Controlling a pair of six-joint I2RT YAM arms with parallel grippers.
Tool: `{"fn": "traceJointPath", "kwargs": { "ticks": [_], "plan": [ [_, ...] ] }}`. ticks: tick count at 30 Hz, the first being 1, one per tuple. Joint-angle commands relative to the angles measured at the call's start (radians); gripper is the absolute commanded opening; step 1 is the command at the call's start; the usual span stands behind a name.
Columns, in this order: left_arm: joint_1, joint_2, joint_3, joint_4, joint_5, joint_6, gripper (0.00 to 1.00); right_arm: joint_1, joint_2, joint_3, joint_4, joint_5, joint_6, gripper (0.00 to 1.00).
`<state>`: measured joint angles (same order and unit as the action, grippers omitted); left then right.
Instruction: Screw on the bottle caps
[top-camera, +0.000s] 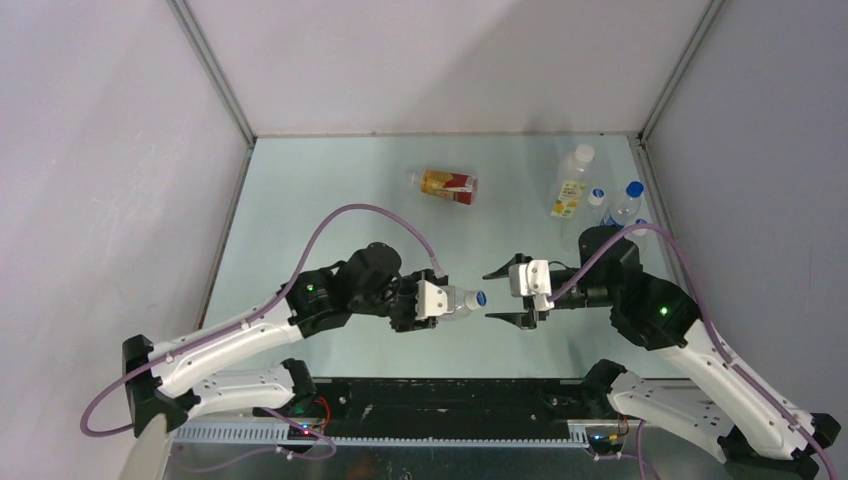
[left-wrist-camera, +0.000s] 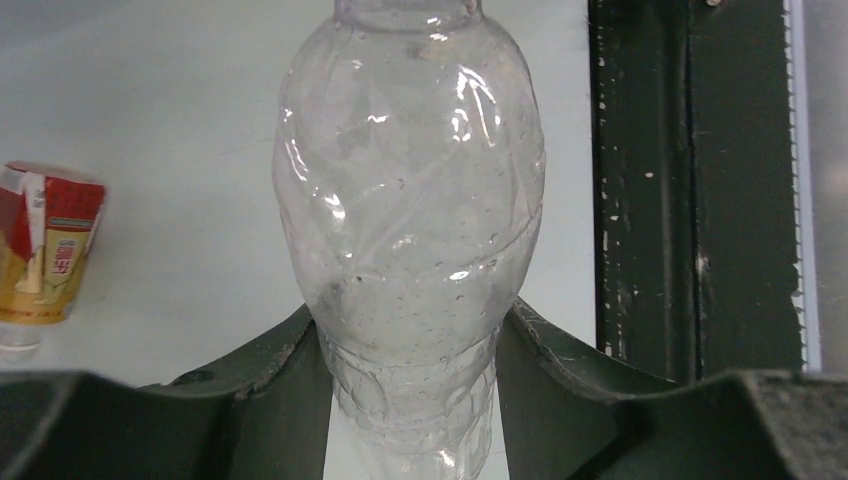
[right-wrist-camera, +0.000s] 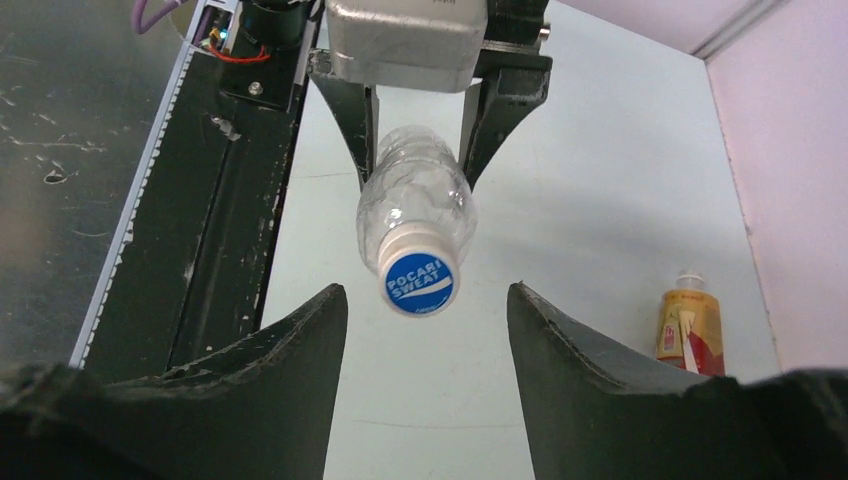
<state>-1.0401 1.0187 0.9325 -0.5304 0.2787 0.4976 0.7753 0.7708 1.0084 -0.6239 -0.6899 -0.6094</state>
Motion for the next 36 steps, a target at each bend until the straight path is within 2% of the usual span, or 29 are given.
{"fn": "traceJointPath", "kwargs": {
  "ticks": [1,10,16,19,20,21,22,25,26,27,28,29,30,31,34,36],
  "plan": [
    [0.006,0.003,0.047,-0.013,0.071,0.011,0.17,0.008,0.029,0.009,0.063,-0.062,-0.047,0.60],
    [0.006,0.002,0.049,-0.013,0.076,0.010,0.17,0.020,0.059,0.009,0.066,-0.103,-0.036,0.49],
    [0.006,0.006,0.061,0.004,0.066,0.018,0.16,0.034,0.085,0.009,0.049,-0.114,-0.008,0.37],
    [0.005,-0.011,0.048,0.041,0.015,0.011,0.16,0.040,0.092,0.008,0.051,-0.112,0.032,0.22],
    [0.005,-0.027,0.034,0.071,-0.001,0.008,0.16,0.040,0.097,0.009,0.054,-0.103,0.069,0.13],
    [0.004,-0.035,0.026,0.086,-0.036,0.003,0.16,0.041,0.099,0.009,0.058,-0.093,0.094,0.09],
    [0.001,-0.049,0.012,0.109,-0.055,0.001,0.16,0.041,0.106,0.009,0.068,-0.064,0.159,0.05],
    [-0.019,-0.081,-0.013,0.160,-0.173,0.000,0.16,0.045,0.122,0.009,0.107,0.044,0.343,0.01],
    [-0.039,-0.098,-0.032,0.195,-0.207,0.005,0.16,0.048,0.131,0.009,0.138,0.132,0.476,0.00],
    [-0.053,-0.106,-0.040,0.212,-0.289,0.017,0.17,0.048,0.134,0.009,0.153,0.182,0.540,0.00],
    [-0.086,-0.116,-0.063,0.257,-0.396,0.024,0.17,0.048,0.141,0.009,0.174,0.290,0.698,0.00],
    [-0.104,-0.120,-0.076,0.282,-0.450,0.042,0.17,0.046,0.148,0.009,0.180,0.395,0.773,0.00],
    [-0.142,-0.122,-0.099,0.334,-0.559,0.055,0.17,0.040,0.151,0.009,0.185,0.436,0.921,0.00],
    [-0.161,-0.121,-0.124,0.362,-0.608,0.082,0.18,0.034,0.157,0.009,0.185,0.493,1.065,0.00],
    [-0.252,-0.089,-0.177,0.536,-0.858,0.143,0.18,-0.010,0.161,-0.024,0.202,0.518,1.298,0.00],
    [-0.288,-0.061,-0.206,0.632,-0.948,0.183,0.18,-0.022,0.149,-0.060,0.253,0.517,1.396,0.00]
  ]
}}
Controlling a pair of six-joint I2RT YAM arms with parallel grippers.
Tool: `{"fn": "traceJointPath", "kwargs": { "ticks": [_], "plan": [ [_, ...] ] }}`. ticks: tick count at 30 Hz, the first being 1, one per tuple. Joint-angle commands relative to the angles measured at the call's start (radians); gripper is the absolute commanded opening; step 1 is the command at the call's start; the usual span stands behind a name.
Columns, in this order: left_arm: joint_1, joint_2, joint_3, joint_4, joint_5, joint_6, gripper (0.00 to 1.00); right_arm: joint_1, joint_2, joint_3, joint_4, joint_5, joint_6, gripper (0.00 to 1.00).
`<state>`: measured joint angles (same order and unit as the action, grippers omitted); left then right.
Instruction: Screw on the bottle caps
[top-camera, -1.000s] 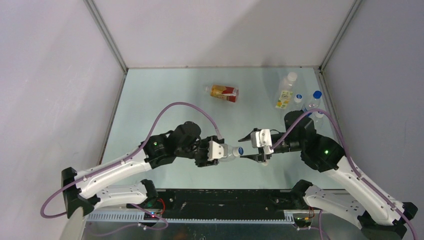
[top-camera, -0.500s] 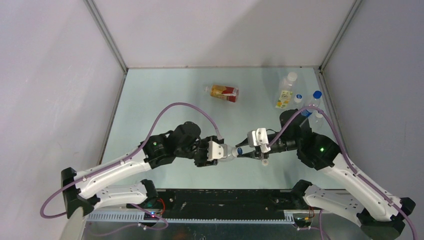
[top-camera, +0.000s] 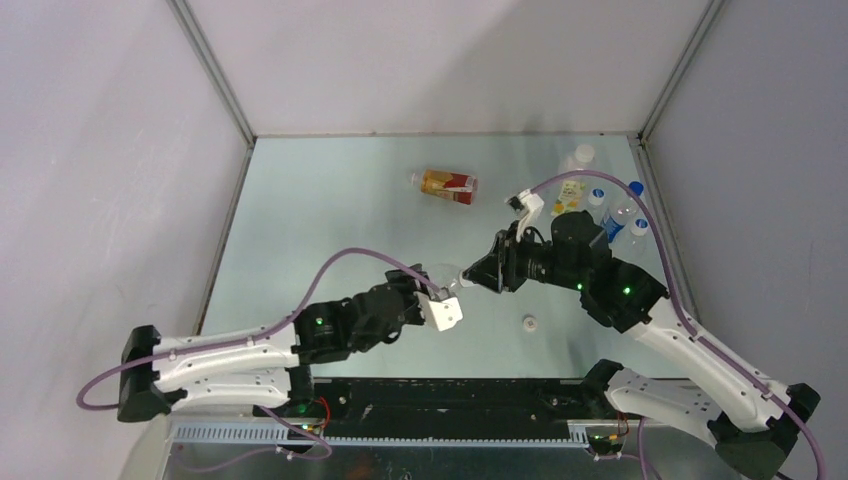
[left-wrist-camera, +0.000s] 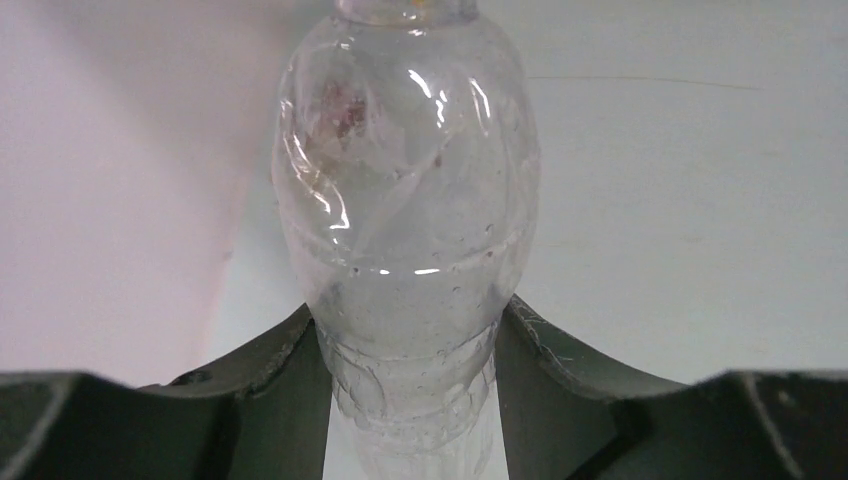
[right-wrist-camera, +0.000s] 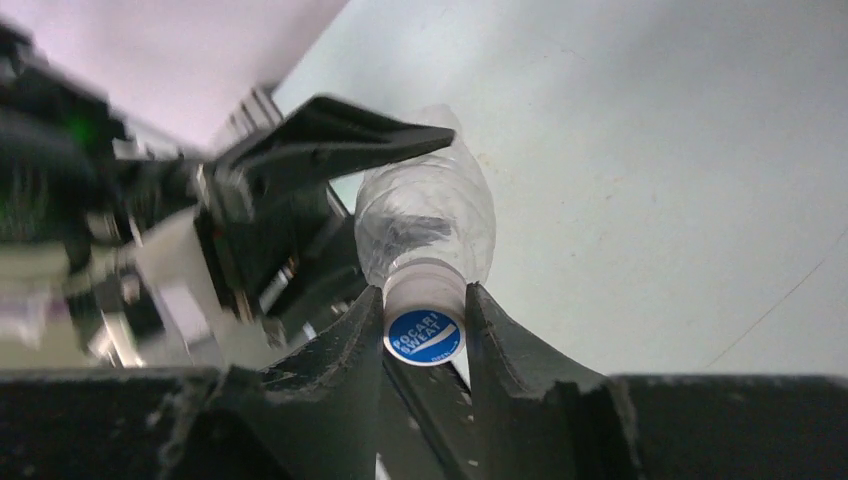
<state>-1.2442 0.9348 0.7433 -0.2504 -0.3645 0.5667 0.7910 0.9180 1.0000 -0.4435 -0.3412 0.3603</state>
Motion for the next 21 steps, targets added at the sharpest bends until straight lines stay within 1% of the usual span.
{"fn": "traceJointPath", "kwargs": {
  "ticks": [1,2,4,5,6,7,8,9,11,14,17,21],
  "plan": [
    [-0.089,0.032,-0.029,0.390,-0.324,0.124,0.17,-0.038,-0.005,-0.057,0.084,0.181,0.442,0.00],
    [-0.095,0.047,-0.032,0.399,-0.344,0.120,0.17,-0.037,-0.007,-0.061,0.100,0.183,0.432,0.00],
    [-0.093,0.055,-0.033,0.393,-0.341,0.088,0.17,-0.035,-0.021,-0.062,0.115,0.185,0.375,0.00],
    [-0.090,0.053,-0.037,0.381,-0.334,0.058,0.17,-0.036,-0.036,-0.063,0.119,0.194,0.325,0.04],
    [-0.085,0.052,-0.038,0.372,-0.316,0.021,0.17,-0.039,-0.044,-0.063,0.122,0.196,0.293,0.14],
    [-0.081,0.049,-0.038,0.346,-0.305,0.002,0.17,-0.041,-0.062,-0.063,0.126,0.195,0.225,0.27],
    [-0.073,0.047,-0.038,0.335,-0.283,-0.038,0.17,-0.041,-0.084,-0.064,0.131,0.197,0.195,0.33],
    [-0.068,0.043,-0.043,0.319,-0.272,-0.057,0.17,-0.041,-0.097,-0.066,0.148,0.199,0.134,0.42],
    [-0.049,0.034,-0.052,0.304,-0.215,-0.116,0.18,-0.041,-0.134,-0.084,0.186,0.195,0.071,0.52],
    [-0.030,0.025,-0.064,0.310,-0.155,-0.199,0.18,-0.041,-0.190,-0.140,0.254,0.185,0.029,0.58],
    [-0.016,0.028,-0.064,0.333,-0.096,-0.237,0.18,-0.031,-0.218,-0.199,0.359,0.170,0.017,0.64],
    [-0.008,0.042,-0.056,0.364,-0.042,-0.269,0.18,0.014,-0.231,-0.251,0.475,0.191,0.001,0.67]
  ]
}}
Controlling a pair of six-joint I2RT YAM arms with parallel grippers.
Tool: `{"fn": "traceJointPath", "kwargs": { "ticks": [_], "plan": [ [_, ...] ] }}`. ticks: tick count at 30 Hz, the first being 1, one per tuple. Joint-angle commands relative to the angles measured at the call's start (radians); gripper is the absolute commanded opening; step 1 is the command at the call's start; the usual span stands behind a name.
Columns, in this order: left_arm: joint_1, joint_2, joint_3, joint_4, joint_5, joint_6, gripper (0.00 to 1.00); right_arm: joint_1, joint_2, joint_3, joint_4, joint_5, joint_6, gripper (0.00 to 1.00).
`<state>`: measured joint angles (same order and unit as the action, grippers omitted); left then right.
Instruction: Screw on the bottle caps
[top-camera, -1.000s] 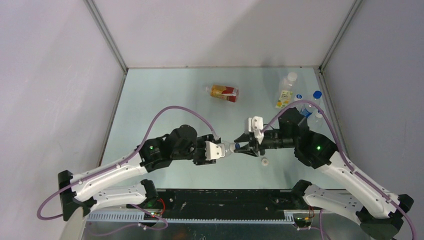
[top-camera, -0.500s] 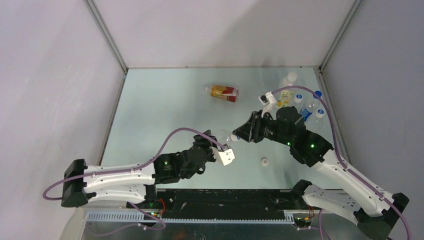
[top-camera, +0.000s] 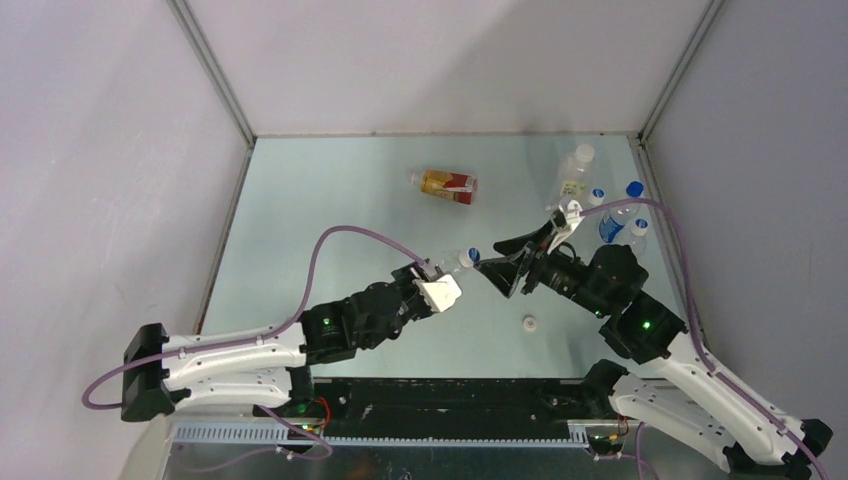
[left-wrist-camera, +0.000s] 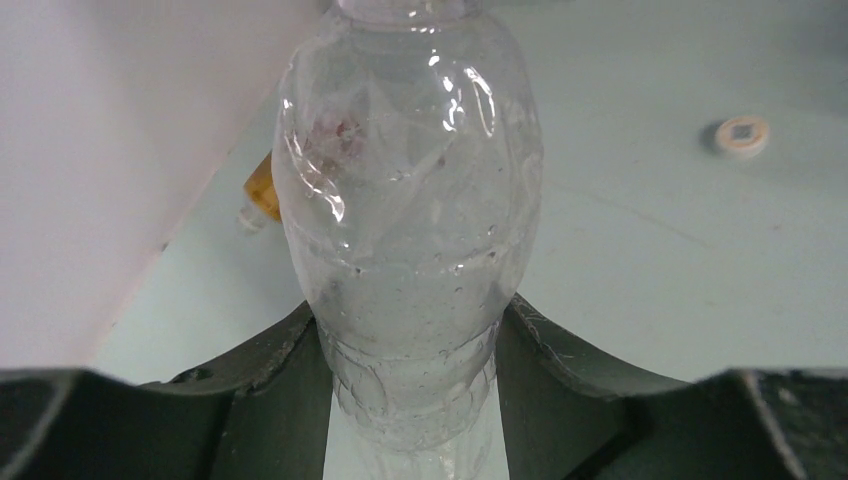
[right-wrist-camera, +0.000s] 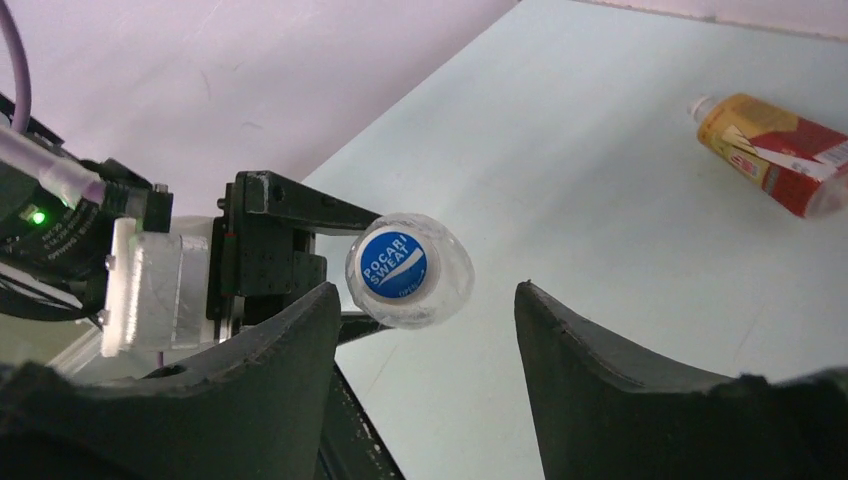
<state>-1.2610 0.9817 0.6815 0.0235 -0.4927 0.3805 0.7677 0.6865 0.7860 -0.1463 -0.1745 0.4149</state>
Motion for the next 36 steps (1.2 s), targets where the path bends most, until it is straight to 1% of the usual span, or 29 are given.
{"fn": "traceJointPath", "kwargs": {
  "ticks": [1,3,8,10,12,13,14,15,16,17,18,19,20,21,22,23,24,25,26,27,28,30,32,36],
  "plan": [
    [0.010,0.001,0.009,0.098,0.093,-0.090,0.18,0.047,0.008,-0.040,0.194,0.039,-0.063,0.67],
    [0.011,0.007,0.012,0.106,0.110,-0.098,0.18,0.082,0.023,-0.042,0.208,0.055,-0.077,0.67],
    [0.011,0.005,0.011,0.125,0.138,-0.111,0.18,0.120,0.069,-0.047,0.237,0.105,-0.089,0.67],
    [0.011,0.001,0.010,0.130,0.143,-0.114,0.18,0.131,0.082,-0.048,0.250,0.121,-0.090,0.65],
    [0.012,-0.004,0.010,0.133,0.149,-0.116,0.19,0.138,0.093,-0.048,0.261,0.143,-0.091,0.59],
    [0.013,-0.006,0.010,0.132,0.154,-0.117,0.19,0.141,0.095,-0.048,0.267,0.146,-0.091,0.52],
    [0.013,-0.005,0.010,0.134,0.157,-0.118,0.19,0.141,0.099,-0.048,0.271,0.150,-0.095,0.49],
    [0.015,-0.005,0.009,0.133,0.162,-0.120,0.19,0.140,0.102,-0.048,0.278,0.148,-0.099,0.38],
    [0.016,-0.004,0.009,0.134,0.164,-0.126,0.20,0.141,0.105,-0.048,0.287,0.144,-0.109,0.31],
    [0.017,-0.001,0.008,0.135,0.167,-0.128,0.21,0.143,0.107,-0.047,0.290,0.142,-0.113,0.18],
    [0.019,-0.001,0.007,0.138,0.168,-0.133,0.25,0.143,0.110,-0.048,0.294,0.143,-0.119,0.12],
    [0.022,-0.001,0.005,0.139,0.169,-0.137,0.28,0.142,0.112,-0.047,0.294,0.147,-0.124,0.03],
    [0.025,-0.003,0.004,0.141,0.169,-0.143,0.35,0.142,0.117,-0.047,0.294,0.152,-0.134,0.00],
    [0.032,-0.004,0.002,0.142,0.169,-0.146,0.39,0.142,0.120,-0.047,0.294,0.152,-0.141,0.00],
    [0.037,-0.007,0.001,0.145,0.167,-0.152,0.47,0.142,0.123,-0.047,0.294,0.156,-0.154,0.00],
    [0.048,-0.008,-0.001,0.146,0.166,-0.156,0.51,0.142,0.127,-0.047,0.295,0.156,-0.161,0.00],
    [0.056,-0.016,-0.004,0.147,0.163,-0.163,0.62,0.139,0.129,-0.047,0.294,0.163,-0.177,0.00],
    [0.071,-0.020,-0.006,0.148,0.163,-0.170,0.67,0.138,0.131,-0.047,0.294,0.169,-0.183,0.00],
    [0.079,-0.031,-0.011,0.148,0.165,-0.183,0.75,0.132,0.132,-0.047,0.290,0.189,-0.198,0.00],
    [0.098,-0.035,-0.014,0.148,0.167,-0.195,0.79,0.127,0.132,-0.047,0.286,0.200,-0.209,0.00],
    [0.107,-0.049,-0.021,0.143,0.167,-0.200,0.86,0.117,0.132,-0.047,0.279,0.217,-0.230,0.00],
    [0.135,-0.071,-0.032,0.130,0.165,-0.218,0.94,0.091,0.131,-0.047,0.264,0.243,-0.260,0.00],
    [0.178,-0.097,-0.040,0.105,0.163,-0.238,0.99,0.056,0.128,-0.046,0.242,0.275,-0.290,0.00],
    [0.261,-0.128,-0.025,0.031,0.174,-0.297,1.00,-0.053,0.120,-0.038,0.184,0.351,-0.332,0.00]
  ]
}}
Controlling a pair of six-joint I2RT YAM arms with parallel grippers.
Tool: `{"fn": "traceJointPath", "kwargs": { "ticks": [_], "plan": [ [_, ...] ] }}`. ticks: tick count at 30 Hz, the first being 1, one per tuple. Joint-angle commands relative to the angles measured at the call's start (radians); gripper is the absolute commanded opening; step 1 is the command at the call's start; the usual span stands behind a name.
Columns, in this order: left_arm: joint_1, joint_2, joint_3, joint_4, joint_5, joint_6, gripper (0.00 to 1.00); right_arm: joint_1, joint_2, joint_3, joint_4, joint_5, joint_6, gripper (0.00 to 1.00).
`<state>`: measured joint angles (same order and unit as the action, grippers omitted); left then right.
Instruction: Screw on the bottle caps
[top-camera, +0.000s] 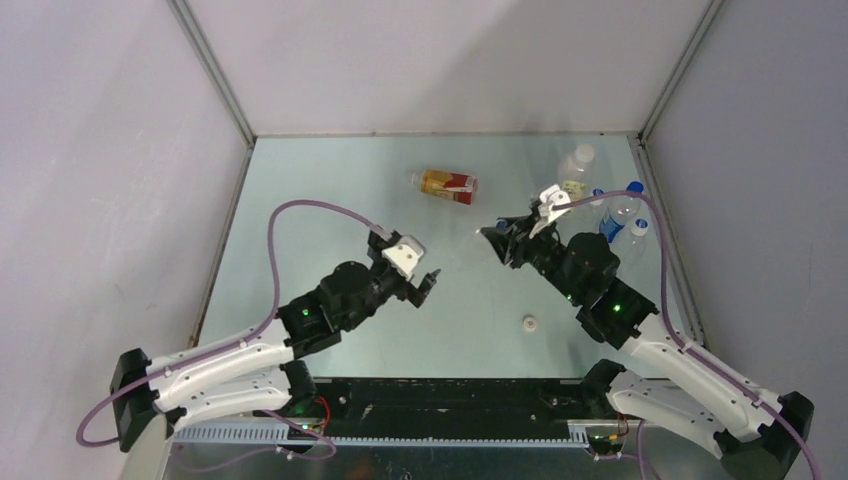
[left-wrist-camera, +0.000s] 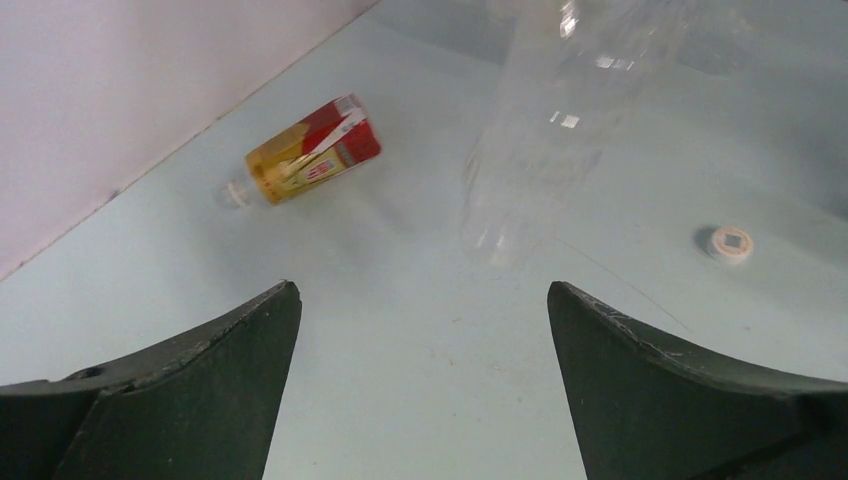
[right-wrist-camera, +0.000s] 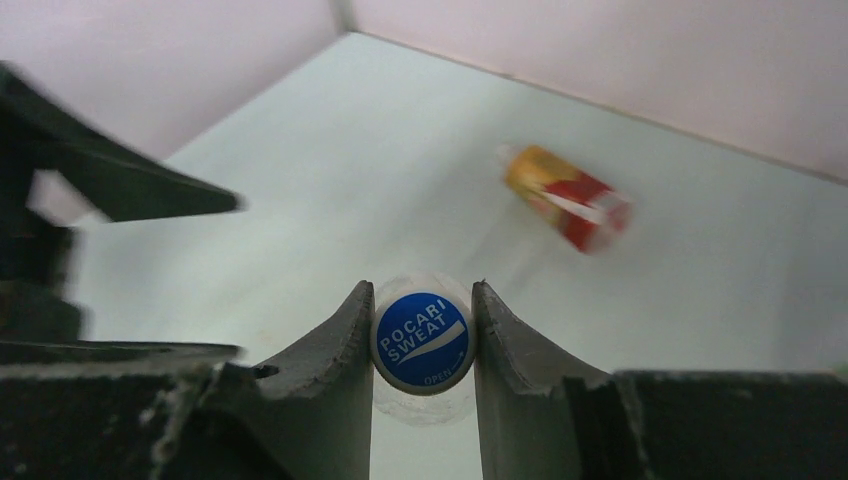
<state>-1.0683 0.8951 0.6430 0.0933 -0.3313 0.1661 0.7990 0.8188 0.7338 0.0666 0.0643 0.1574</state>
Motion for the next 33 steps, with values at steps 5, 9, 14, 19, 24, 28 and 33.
{"fn": "traceJointPath", "kwargs": {
  "ticks": [5,9,14,19,24,28,33],
  "plan": [
    [0.214,-0.037,0.111,-0.223,0.038,-0.172,1.00,-0.225,0.014,0.015,-0.044,0.184,-0.141,0.00],
    [0.393,-0.017,0.186,-0.358,0.075,-0.211,1.00,-0.322,0.061,0.015,-0.030,0.205,-0.155,0.00],
    [0.466,-0.042,0.204,-0.395,-0.058,-0.172,1.00,-0.406,0.123,0.017,-0.031,0.235,-0.154,0.00],
    [0.470,-0.058,0.153,-0.338,-0.051,-0.180,1.00,-0.443,0.164,0.021,-0.033,0.242,-0.144,0.00],
    [0.470,-0.043,0.122,-0.286,-0.019,-0.212,1.00,-0.464,0.204,0.021,-0.016,0.225,-0.128,0.00],
    [0.470,-0.039,0.113,-0.277,-0.029,-0.207,1.00,-0.474,0.240,0.021,-0.019,0.212,-0.110,0.00],
    [0.469,-0.039,0.103,-0.271,-0.014,-0.205,1.00,-0.485,0.278,0.021,-0.024,0.214,-0.090,0.00]
  ]
}}
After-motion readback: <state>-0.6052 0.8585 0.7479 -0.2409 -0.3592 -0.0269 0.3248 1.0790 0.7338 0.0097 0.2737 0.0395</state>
